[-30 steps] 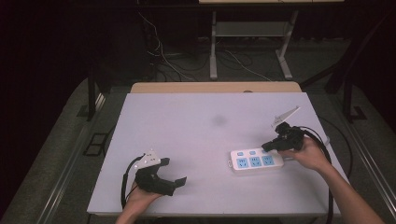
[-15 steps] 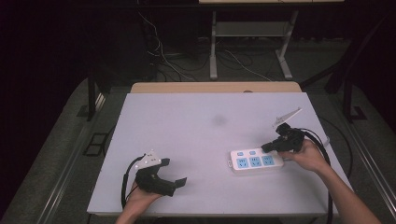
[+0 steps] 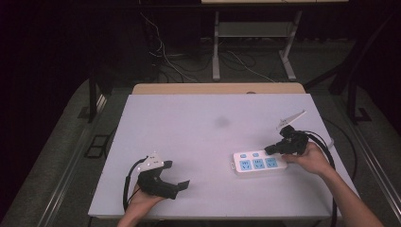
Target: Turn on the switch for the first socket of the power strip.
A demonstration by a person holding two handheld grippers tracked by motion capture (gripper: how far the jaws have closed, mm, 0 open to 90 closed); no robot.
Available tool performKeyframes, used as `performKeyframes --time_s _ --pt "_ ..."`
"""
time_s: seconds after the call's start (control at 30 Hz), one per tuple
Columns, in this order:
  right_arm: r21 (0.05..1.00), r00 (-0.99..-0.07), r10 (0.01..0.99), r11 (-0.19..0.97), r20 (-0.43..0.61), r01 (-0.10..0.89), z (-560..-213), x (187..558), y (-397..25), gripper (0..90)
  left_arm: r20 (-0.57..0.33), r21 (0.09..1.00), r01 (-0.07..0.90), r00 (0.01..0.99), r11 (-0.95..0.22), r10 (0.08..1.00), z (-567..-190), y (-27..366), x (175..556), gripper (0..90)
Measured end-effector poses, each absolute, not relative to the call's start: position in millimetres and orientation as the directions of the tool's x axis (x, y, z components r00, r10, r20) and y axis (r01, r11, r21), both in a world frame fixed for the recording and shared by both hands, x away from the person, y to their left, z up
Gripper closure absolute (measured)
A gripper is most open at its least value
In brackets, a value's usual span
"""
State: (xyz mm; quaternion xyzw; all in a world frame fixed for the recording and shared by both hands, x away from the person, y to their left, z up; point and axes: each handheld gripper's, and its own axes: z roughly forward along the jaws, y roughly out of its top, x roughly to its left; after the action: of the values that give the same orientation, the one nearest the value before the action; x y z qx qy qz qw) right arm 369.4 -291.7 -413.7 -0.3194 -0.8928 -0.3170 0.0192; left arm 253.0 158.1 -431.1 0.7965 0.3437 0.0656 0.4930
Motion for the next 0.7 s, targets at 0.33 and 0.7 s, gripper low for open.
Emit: performKeyframes --time_s 0.33,0.7 --pt "0.581 -0.797 0.556 0.577 0.237 0.575 -416.4 366.8 -294.4 90.0 -0.235 0.830 0.484 0.755 -0.278 0.612 -431.4 158.3 253.6 0.0" --pt "0.591 -0.813 0.550 0.597 0.191 0.543 -416.2 362.7 -292.3 90.0 -0.237 0.830 0.485 0.755 -0.276 0.612 -431.4 158.7 253.8 0.0"
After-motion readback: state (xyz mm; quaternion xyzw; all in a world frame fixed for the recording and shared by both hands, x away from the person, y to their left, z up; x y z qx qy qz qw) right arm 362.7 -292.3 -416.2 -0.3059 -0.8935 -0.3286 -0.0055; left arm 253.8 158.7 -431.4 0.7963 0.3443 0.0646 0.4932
